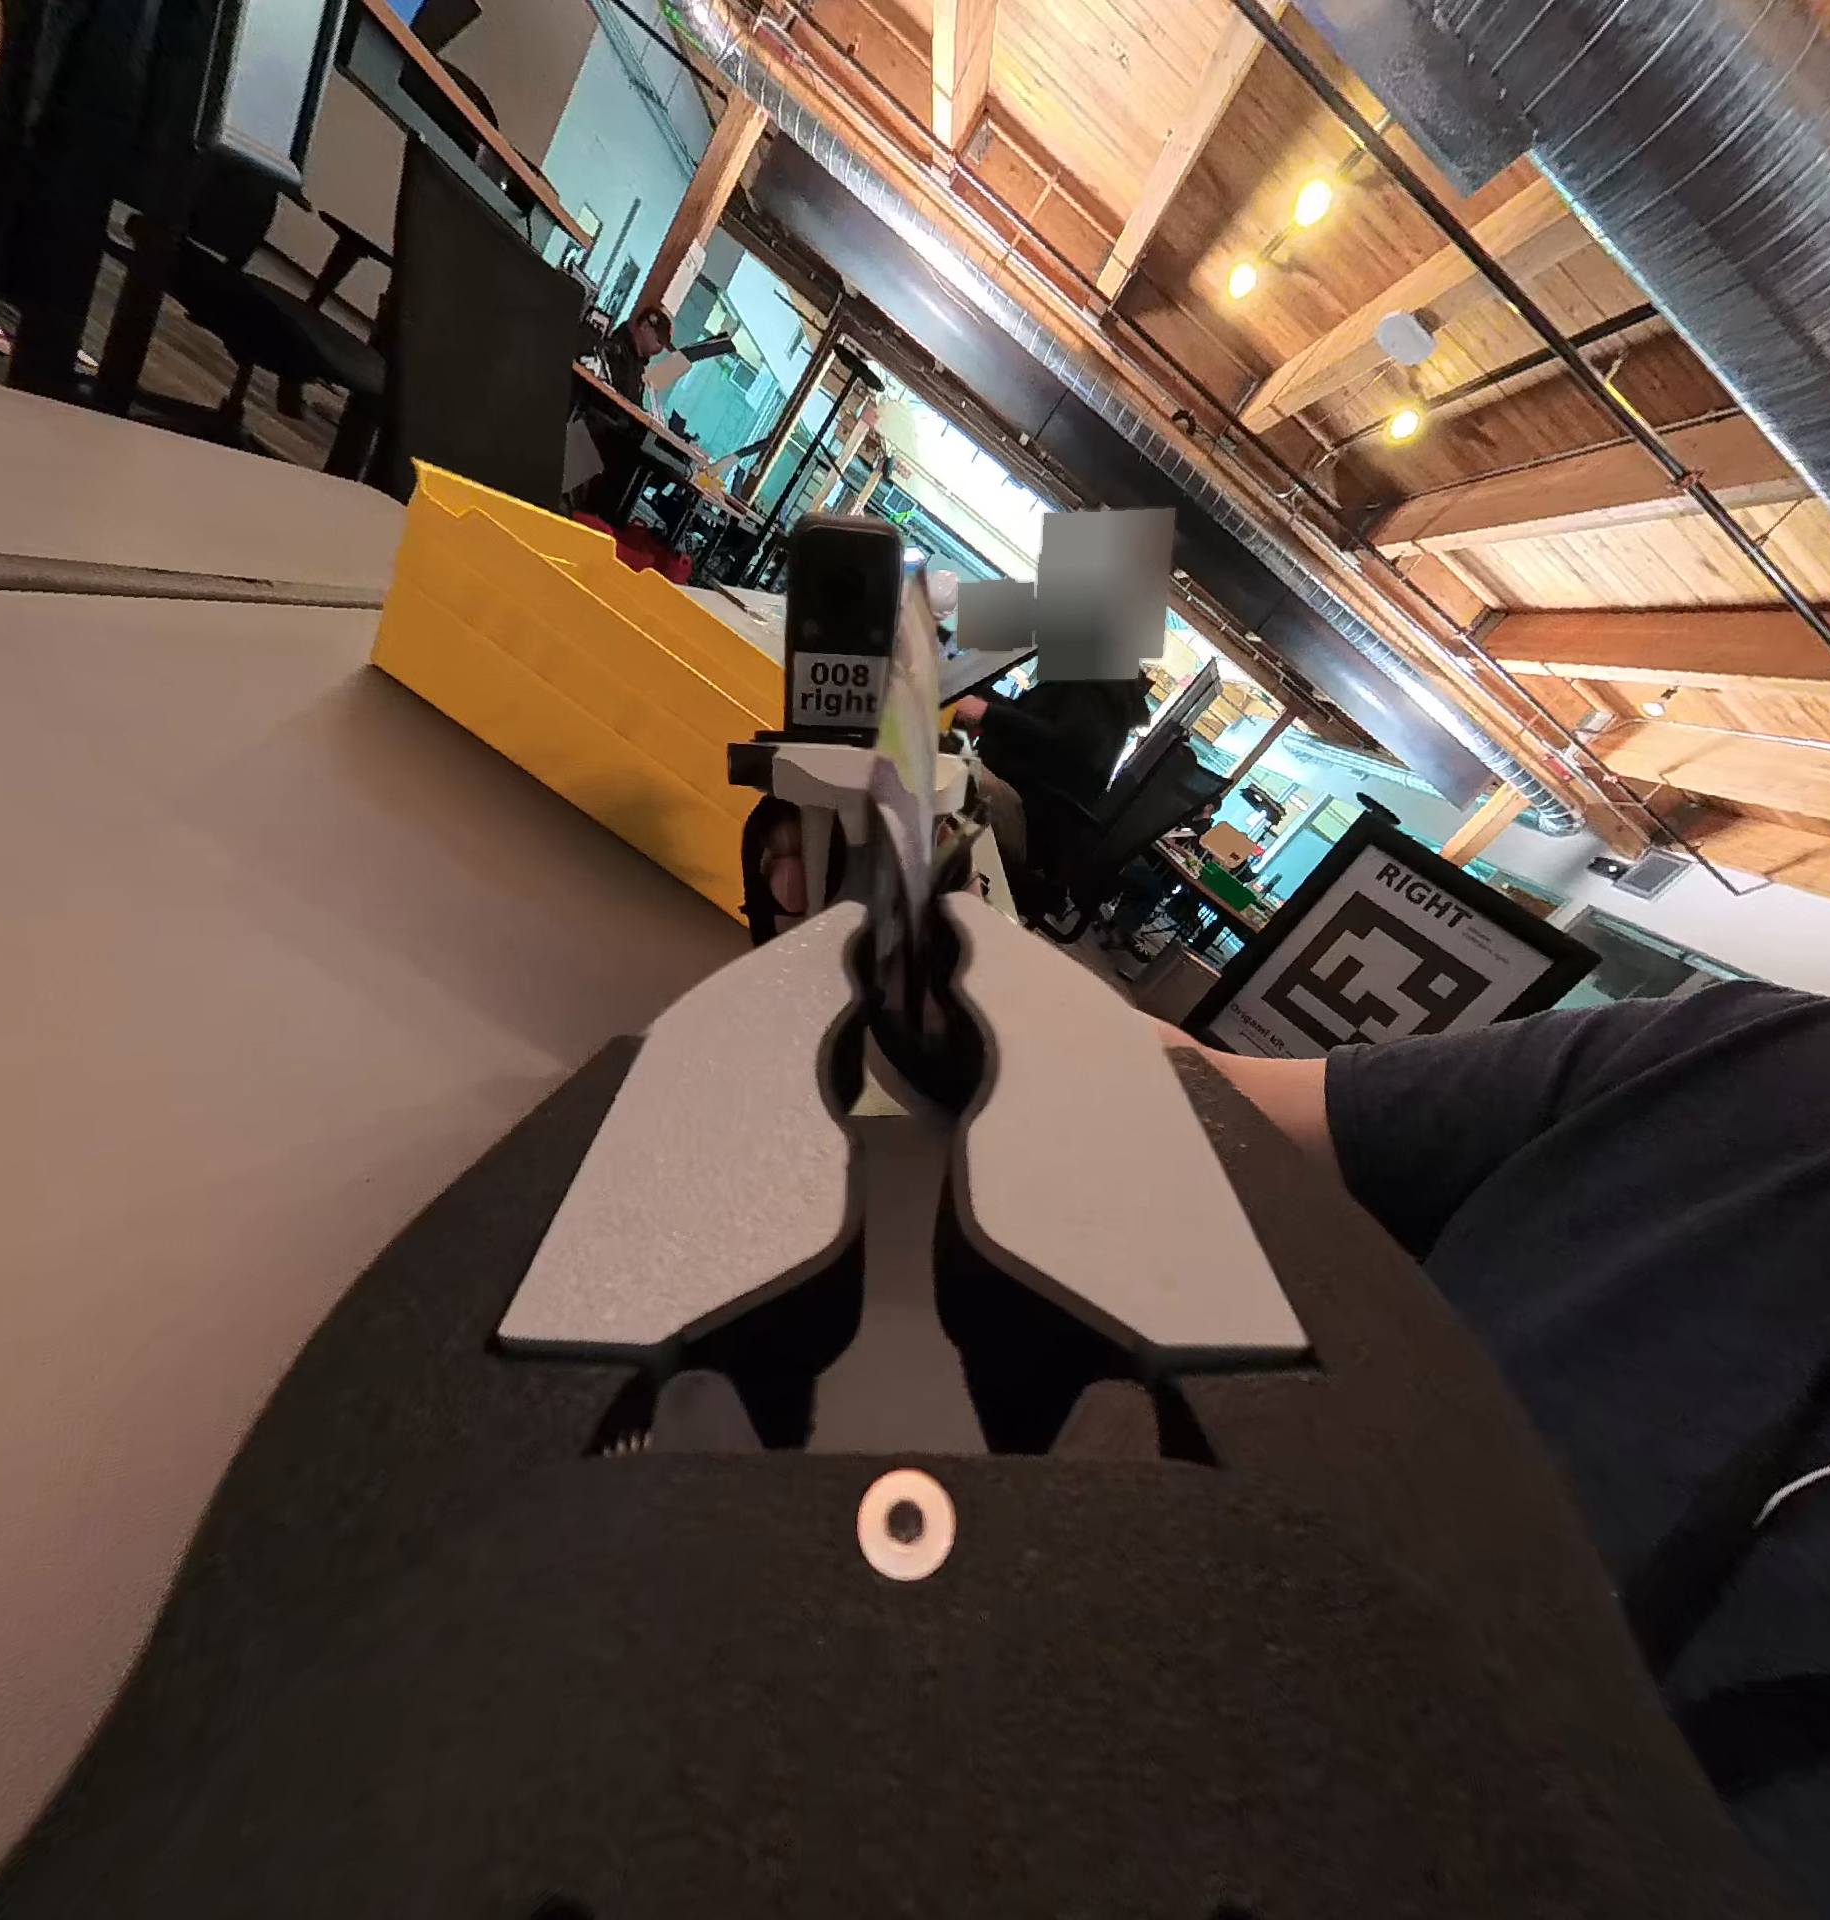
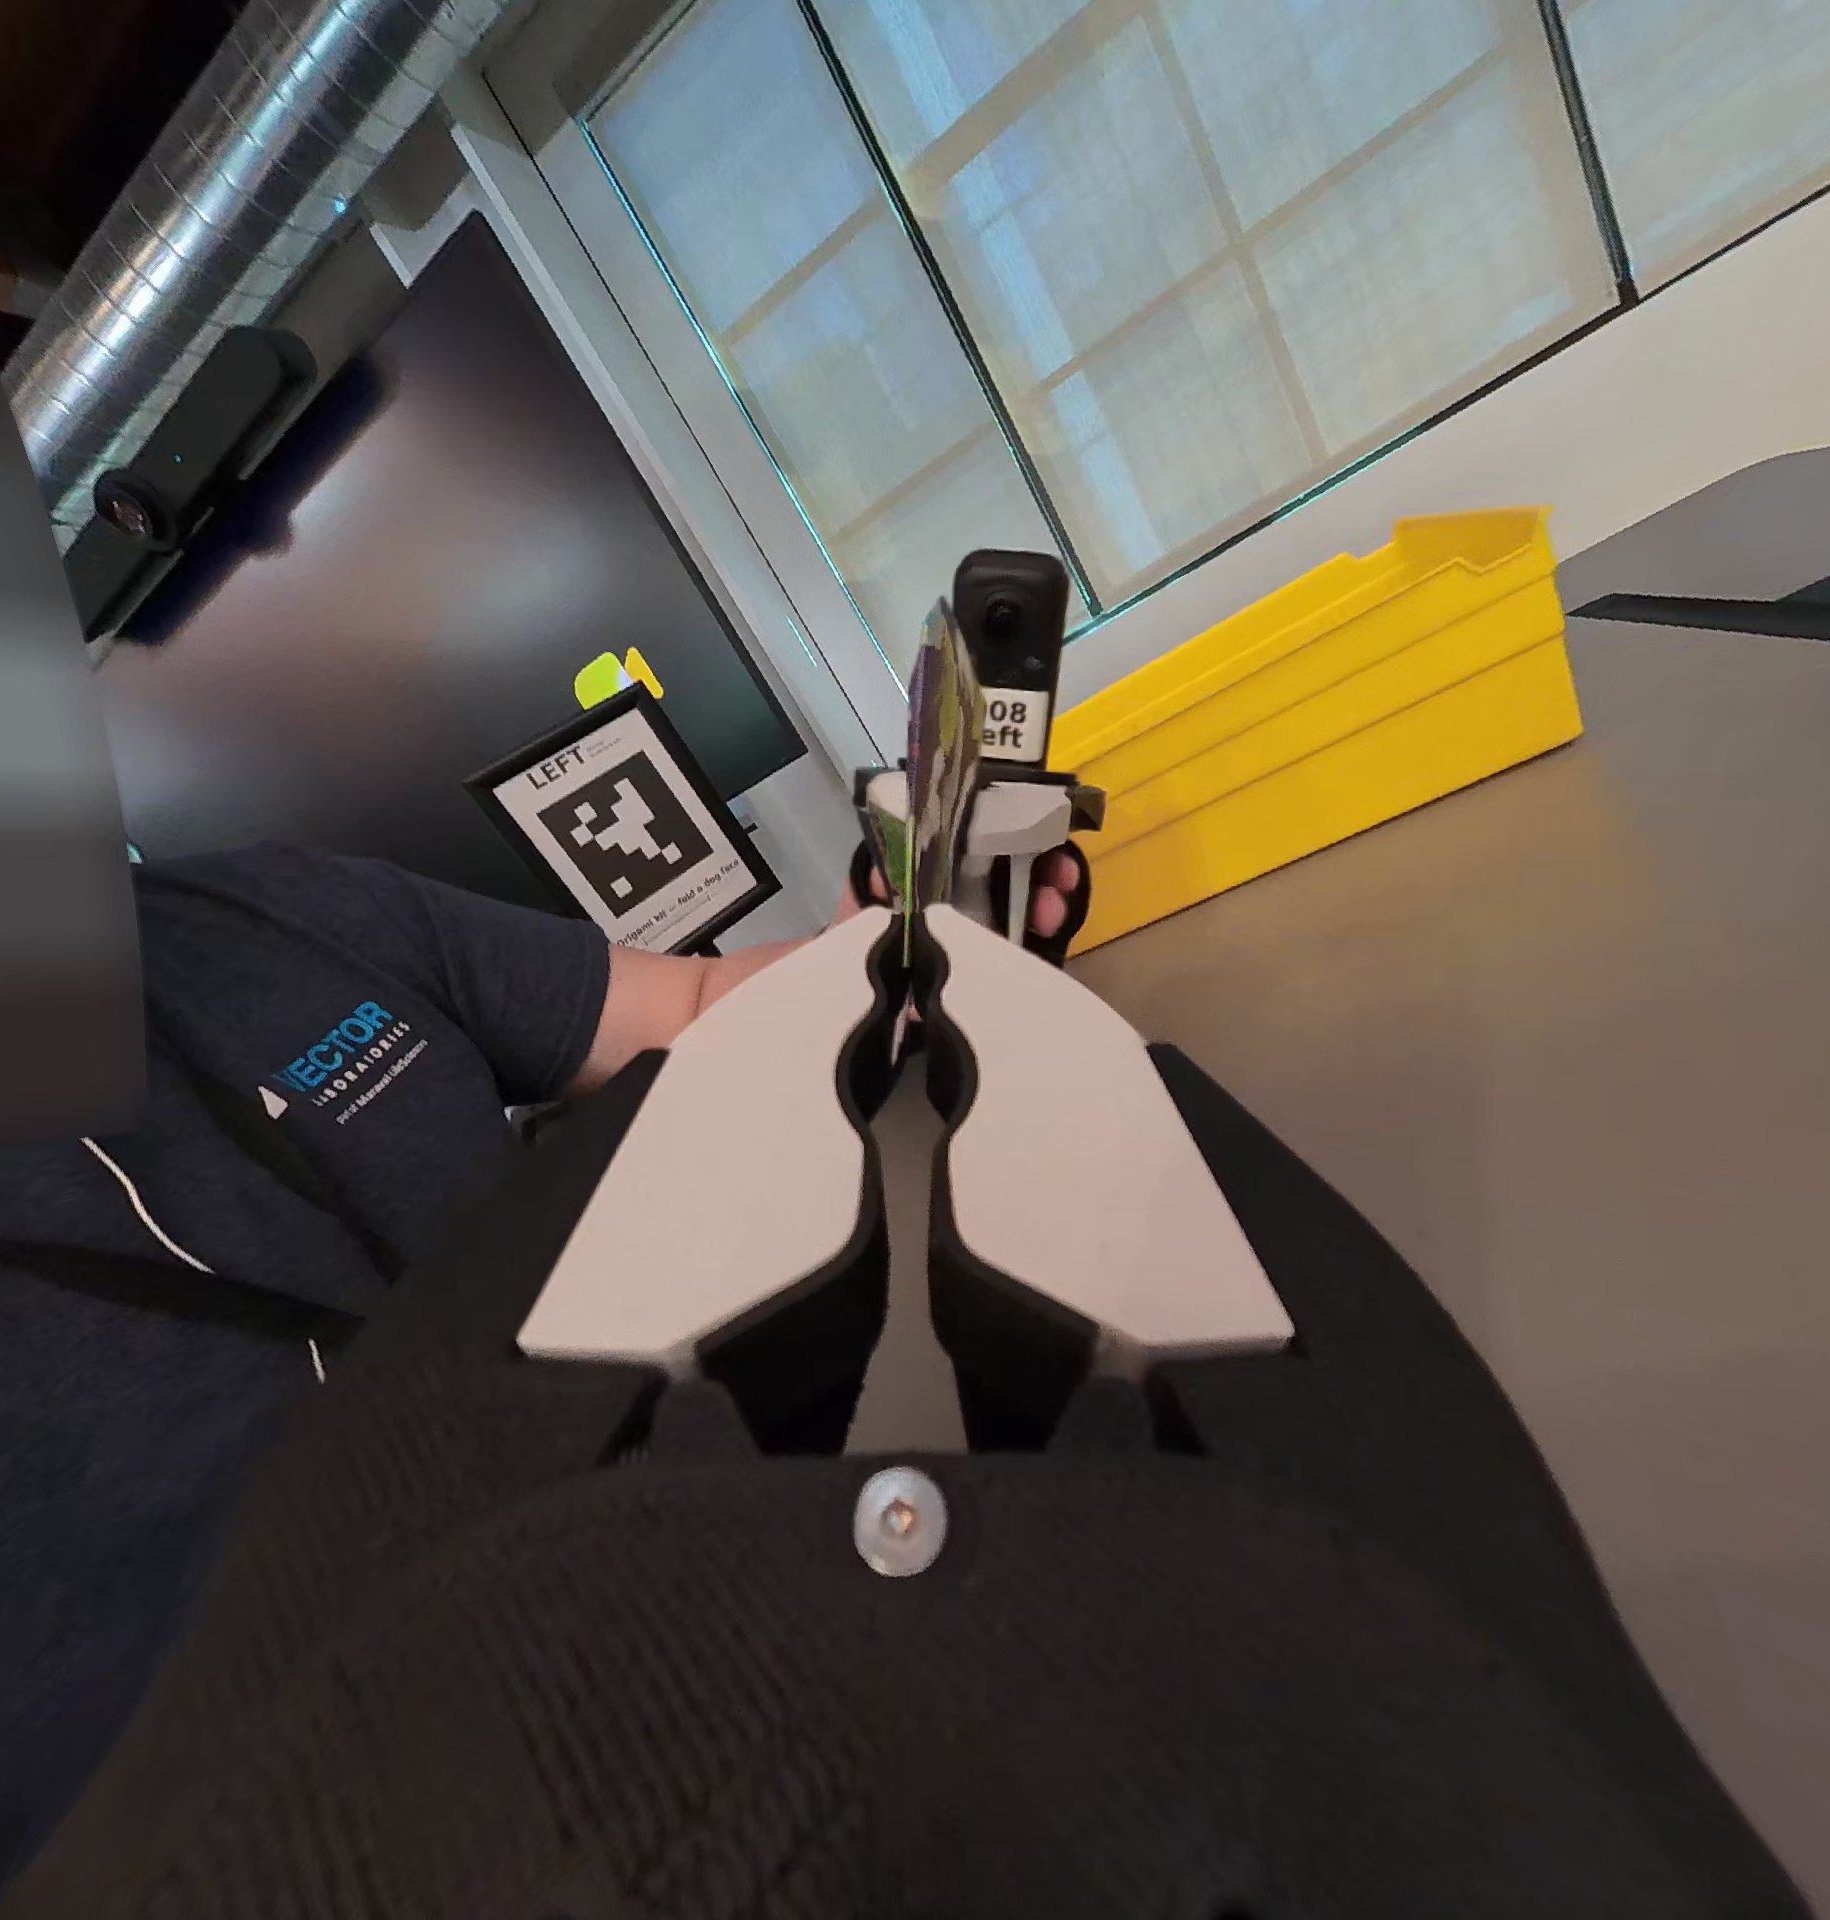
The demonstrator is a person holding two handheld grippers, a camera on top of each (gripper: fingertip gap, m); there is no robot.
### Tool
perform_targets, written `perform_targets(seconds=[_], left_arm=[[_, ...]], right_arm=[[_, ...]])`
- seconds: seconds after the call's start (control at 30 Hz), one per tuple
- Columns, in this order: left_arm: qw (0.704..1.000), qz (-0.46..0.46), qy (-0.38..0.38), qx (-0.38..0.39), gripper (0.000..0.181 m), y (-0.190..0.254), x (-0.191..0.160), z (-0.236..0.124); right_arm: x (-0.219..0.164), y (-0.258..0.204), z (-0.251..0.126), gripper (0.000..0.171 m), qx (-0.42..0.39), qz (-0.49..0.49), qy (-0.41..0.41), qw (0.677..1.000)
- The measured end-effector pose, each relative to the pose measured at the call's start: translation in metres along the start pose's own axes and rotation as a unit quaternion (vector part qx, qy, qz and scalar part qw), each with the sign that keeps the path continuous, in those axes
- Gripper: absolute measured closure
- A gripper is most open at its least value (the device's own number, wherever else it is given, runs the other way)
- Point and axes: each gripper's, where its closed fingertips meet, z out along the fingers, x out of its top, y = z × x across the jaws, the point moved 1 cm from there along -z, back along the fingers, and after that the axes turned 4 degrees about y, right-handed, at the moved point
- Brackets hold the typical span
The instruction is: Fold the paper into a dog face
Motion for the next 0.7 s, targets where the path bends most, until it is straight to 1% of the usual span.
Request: perform_targets(seconds=[0.03,0.1,0.2,0.27,0.3,0.4,0.47,0.53,0.57,0.7], left_arm=[[1.000,-0.005,0.003,-0.003,0.181,0.000,0.000,-0.001],[1.000,-0.012,0.004,-0.004,0.181,-0.001,0.000,-0.001],[1.000,-0.006,0.004,-0.007,0.181,0.002,0.002,-0.002],[1.000,0.004,0.000,-0.004,0.181,0.003,0.002,-0.002],[1.000,0.006,-0.001,-0.003,0.181,0.003,0.002,-0.002],[1.000,0.004,0.001,-0.005,0.181,0.004,0.003,-0.002],[1.000,0.000,0.004,-0.006,0.181,0.003,0.003,-0.002],[1.000,-0.008,0.014,-0.006,0.181,0.002,0.005,-0.003],[1.000,-0.012,0.017,-0.006,0.181,0.001,0.006,-0.004],[1.000,-0.018,0.019,-0.006,0.181,-0.001,0.008,-0.006]], right_arm=[[-0.001,-0.002,0.001,0.170,0.005,-0.002,-0.005,1.000],[-0.001,-0.007,0.003,0.170,0.020,-0.004,0.001,1.000],[0.004,-0.013,0.003,0.161,0.040,0.003,0.016,0.999],[0.008,-0.012,0.001,0.163,0.043,0.013,0.032,0.998],[0.008,-0.012,0.000,0.170,0.045,0.016,0.033,0.998],[0.007,-0.009,-0.001,0.170,0.025,-0.010,0.024,0.999],[0.007,-0.013,0.000,0.170,0.037,-0.007,0.025,0.999],[0.009,-0.010,0.002,0.146,0.038,0.017,0.040,0.998],[0.007,-0.009,0.003,0.146,0.037,0.023,0.039,0.998],[0.000,-0.006,0.004,0.170,0.033,0.017,0.021,0.999]])
